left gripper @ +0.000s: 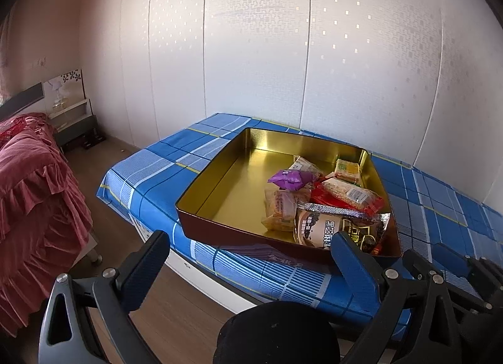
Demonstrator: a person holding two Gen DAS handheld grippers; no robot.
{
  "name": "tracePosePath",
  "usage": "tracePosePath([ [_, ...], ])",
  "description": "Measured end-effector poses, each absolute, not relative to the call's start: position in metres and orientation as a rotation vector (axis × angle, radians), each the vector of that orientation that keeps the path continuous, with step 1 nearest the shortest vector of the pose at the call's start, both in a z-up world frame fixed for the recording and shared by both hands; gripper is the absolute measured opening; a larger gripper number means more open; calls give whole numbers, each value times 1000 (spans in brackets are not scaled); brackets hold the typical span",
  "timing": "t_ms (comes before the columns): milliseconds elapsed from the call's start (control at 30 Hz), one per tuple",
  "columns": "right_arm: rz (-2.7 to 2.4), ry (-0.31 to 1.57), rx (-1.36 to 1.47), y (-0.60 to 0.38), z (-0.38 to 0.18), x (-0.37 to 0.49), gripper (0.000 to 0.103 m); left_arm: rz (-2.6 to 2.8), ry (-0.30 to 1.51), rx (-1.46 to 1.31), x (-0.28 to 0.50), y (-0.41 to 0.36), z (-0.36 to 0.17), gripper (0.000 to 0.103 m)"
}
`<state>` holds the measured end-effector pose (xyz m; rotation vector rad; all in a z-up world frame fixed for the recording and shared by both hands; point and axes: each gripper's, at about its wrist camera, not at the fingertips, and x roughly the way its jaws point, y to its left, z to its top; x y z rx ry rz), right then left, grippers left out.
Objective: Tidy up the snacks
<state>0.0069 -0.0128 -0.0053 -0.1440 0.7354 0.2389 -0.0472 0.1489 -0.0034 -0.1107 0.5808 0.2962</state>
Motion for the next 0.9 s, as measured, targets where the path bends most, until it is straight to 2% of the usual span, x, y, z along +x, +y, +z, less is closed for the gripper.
tracePosePath([
  [900, 225, 740, -101, -24, -7, 9, 44, 302, 577, -77, -49, 132, -2, 102],
])
